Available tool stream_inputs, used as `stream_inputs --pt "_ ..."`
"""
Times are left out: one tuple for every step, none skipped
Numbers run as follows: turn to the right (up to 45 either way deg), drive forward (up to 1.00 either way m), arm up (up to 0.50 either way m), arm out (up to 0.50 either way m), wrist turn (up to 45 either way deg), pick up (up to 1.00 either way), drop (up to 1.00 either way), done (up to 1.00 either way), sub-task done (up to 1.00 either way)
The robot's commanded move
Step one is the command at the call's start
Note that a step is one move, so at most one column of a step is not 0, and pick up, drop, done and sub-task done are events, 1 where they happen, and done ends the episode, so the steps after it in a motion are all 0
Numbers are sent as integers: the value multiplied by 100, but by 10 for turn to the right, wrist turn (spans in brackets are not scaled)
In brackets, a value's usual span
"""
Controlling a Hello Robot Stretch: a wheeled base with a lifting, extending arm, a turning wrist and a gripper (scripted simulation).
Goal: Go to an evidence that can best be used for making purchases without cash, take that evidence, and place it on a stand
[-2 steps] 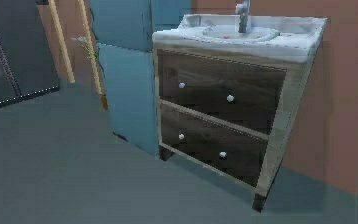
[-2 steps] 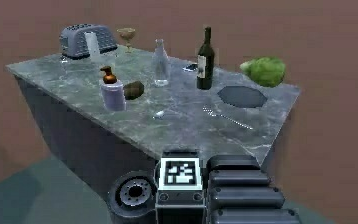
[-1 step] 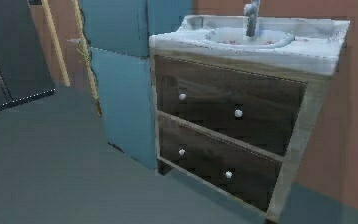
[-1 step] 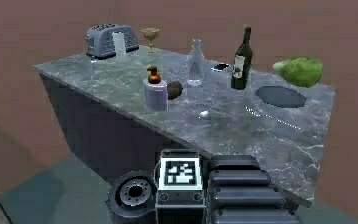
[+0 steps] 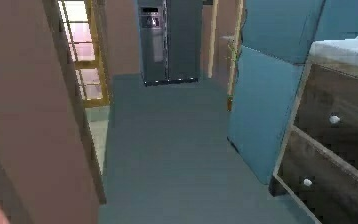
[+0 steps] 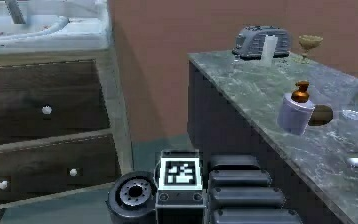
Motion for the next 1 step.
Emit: stream_inputs --pt "0 100 0 0 0 0 0 0 0"
